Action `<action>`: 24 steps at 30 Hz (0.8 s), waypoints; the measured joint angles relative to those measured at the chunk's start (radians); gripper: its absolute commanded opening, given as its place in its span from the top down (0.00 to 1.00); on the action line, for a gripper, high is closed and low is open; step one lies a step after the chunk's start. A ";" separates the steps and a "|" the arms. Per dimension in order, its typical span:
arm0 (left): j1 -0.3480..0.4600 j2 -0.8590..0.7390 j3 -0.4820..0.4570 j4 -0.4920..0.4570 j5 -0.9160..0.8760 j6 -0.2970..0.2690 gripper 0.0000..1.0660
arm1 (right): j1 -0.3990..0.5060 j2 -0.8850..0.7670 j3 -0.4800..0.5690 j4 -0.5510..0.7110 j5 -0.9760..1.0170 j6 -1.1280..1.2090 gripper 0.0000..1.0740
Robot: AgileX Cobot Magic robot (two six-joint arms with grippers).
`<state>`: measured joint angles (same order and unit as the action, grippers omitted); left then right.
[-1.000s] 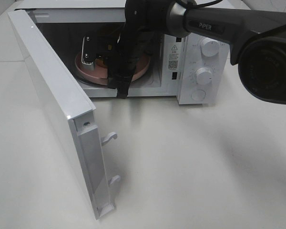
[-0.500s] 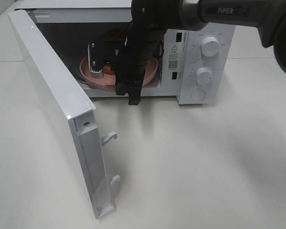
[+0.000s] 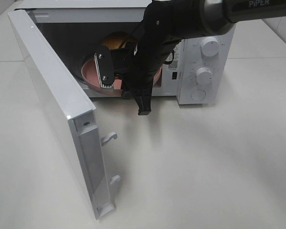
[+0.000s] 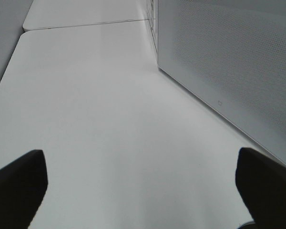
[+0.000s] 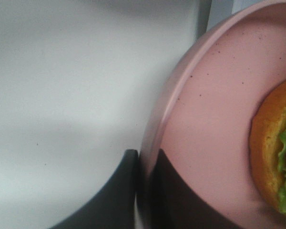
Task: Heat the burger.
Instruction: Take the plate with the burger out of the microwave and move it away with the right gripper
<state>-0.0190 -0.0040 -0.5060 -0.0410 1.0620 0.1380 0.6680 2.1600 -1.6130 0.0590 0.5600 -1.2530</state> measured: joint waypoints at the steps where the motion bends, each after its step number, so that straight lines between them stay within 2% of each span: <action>1: 0.000 0.000 0.000 0.000 0.000 0.000 0.02 | 0.007 -0.016 0.024 -0.014 -0.018 -0.006 1.00; 11: 0.000 0.000 0.000 0.000 0.000 0.000 0.02 | 0.020 -0.081 0.132 -0.033 -0.128 -0.006 1.00; 24: 0.000 0.000 0.000 0.000 0.000 0.000 0.02 | 0.033 -0.162 0.205 -0.035 -0.167 -0.015 1.00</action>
<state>-0.0190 -0.0040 -0.5060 -0.0410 1.0620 0.1380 0.7010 1.9980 -1.4080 0.0240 0.3930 -1.2680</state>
